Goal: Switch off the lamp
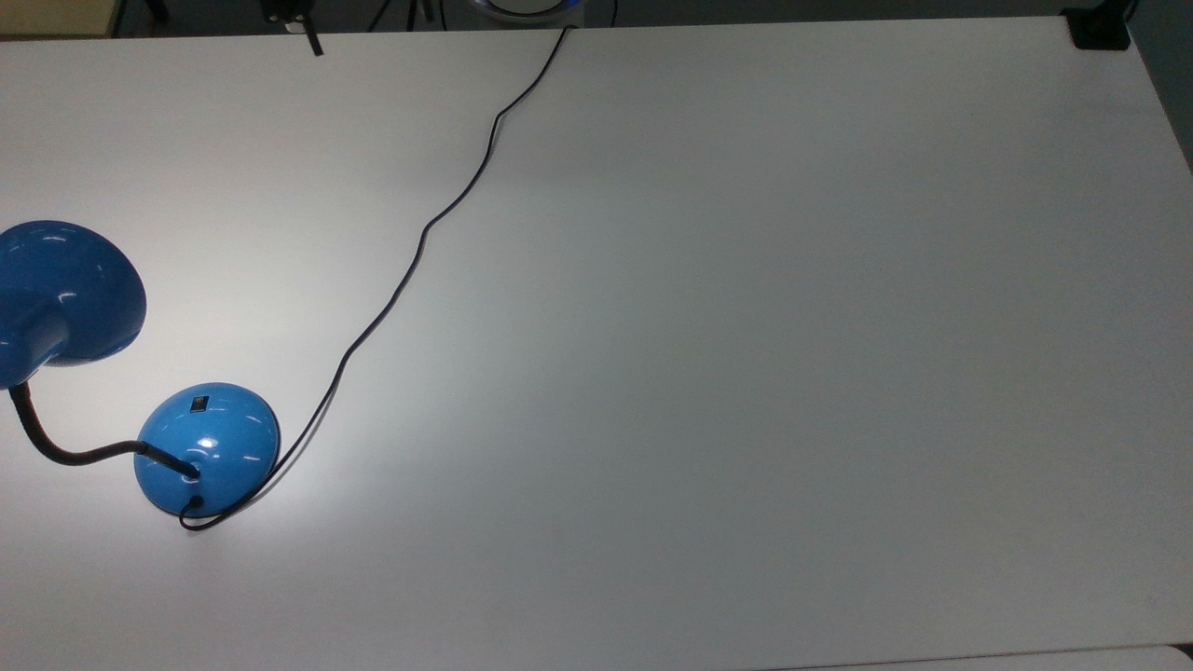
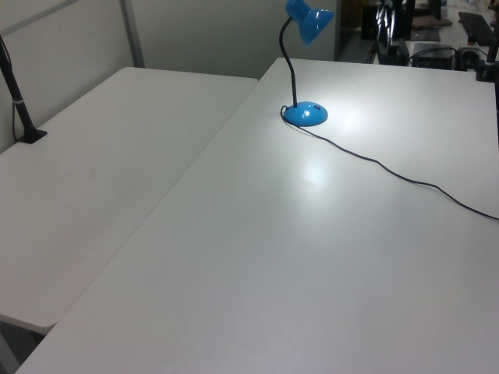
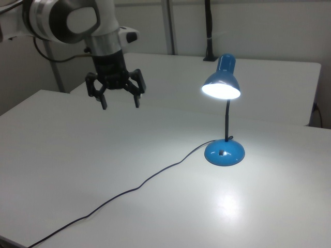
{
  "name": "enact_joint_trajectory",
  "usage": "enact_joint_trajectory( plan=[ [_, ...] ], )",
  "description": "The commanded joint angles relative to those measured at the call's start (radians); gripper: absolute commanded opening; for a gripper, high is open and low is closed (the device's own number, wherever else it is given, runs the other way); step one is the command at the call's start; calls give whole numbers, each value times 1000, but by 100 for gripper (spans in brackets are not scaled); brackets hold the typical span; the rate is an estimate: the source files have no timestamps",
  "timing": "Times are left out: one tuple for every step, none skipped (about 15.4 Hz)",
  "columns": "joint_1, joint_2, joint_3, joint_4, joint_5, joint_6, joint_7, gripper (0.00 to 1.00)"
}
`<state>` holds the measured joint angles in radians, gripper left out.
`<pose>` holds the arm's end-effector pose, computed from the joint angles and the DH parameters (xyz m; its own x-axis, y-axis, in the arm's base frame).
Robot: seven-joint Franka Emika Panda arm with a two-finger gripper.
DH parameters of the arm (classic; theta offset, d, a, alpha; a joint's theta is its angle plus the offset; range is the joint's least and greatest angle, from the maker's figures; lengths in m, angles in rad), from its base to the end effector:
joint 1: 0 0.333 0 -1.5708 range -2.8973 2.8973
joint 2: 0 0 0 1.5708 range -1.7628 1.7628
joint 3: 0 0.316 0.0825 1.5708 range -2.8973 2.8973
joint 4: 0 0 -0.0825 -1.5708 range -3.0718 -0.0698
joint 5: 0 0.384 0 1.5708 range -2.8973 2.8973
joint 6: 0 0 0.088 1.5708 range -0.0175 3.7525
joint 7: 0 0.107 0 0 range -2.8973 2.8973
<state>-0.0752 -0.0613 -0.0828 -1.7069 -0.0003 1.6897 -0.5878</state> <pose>0.5378 -0.0870 0.6039 0.9082 0.4168 0.0392 0.4163 -0.9090 0.0204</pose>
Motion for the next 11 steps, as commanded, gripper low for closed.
enact_joint_trajectory(
  plan=[
    [-92, 12, -3, -13, -27, 48, -44, 88],
    [-110, 30, -12, -14, -27, 80, -44, 80],
    [-113, 55, -29, -14, -26, 106, -52, 66],
    [-117, 84, -53, -14, -24, 140, -52, 46],
    [-127, 121, -67, -16, -21, 190, -47, 21],
    [-155, 180, -78, -14, -17, 296, -41, 0],
    [-162, 217, -86, -17, -15, 379, -40, 0],
    [-163, 248, -107, -29, -15, 456, -40, 0],
    [-163, 285, -127, -34, -9, 537, -40, 0],
    [-163, 326, -130, -34, 2, 618, -37, 0],
    [-163, 368, -132, -33, 8, 696, -23, 0]
  ],
)
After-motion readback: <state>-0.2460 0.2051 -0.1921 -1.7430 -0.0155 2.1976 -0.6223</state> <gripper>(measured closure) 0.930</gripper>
